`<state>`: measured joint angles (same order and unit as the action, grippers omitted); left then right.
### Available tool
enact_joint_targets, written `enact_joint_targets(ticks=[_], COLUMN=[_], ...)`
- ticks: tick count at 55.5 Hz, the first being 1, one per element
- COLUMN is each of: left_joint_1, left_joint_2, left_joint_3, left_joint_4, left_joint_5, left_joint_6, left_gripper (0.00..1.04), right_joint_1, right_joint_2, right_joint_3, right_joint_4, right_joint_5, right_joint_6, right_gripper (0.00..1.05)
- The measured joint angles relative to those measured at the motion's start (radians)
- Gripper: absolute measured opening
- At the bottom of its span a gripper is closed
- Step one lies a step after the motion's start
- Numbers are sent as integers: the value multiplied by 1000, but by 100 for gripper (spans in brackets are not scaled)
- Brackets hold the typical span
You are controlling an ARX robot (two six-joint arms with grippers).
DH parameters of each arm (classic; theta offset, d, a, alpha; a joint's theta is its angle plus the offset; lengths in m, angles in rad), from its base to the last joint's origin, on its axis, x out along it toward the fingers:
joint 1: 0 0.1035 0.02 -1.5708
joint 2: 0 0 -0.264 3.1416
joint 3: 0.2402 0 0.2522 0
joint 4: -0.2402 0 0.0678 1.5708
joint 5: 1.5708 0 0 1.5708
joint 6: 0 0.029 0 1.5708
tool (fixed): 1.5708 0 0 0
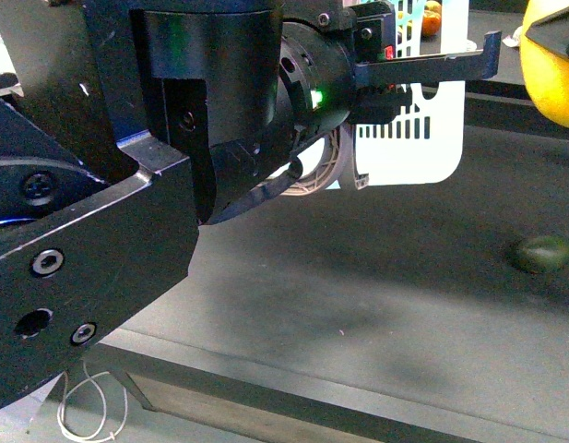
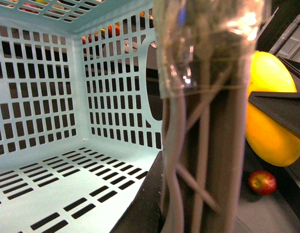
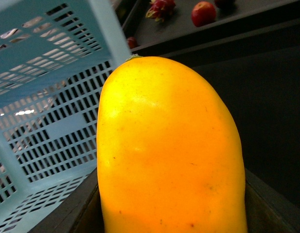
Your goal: Pick mango with right arm and hold basket with left
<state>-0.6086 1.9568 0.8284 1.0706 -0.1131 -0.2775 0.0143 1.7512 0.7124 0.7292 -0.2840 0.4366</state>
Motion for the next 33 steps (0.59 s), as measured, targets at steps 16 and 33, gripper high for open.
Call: enact_joint_targets(ticks=[16, 33], left_joint_1=[0, 0], left_joint_2=[0, 0], left_joint_3=[0, 0], left_joint_4=[0, 0], left_joint_5=[1, 0], left_joint_6=[-1, 0], left_gripper=[5, 5], right_joint_1=[165, 242], right_joint_2=[74, 195], right_joint_3=[138, 298], right_joint_4=[-64, -100], right_joint_5=[135, 216], right_joint_6=[-6, -1], right_gripper=[61, 61])
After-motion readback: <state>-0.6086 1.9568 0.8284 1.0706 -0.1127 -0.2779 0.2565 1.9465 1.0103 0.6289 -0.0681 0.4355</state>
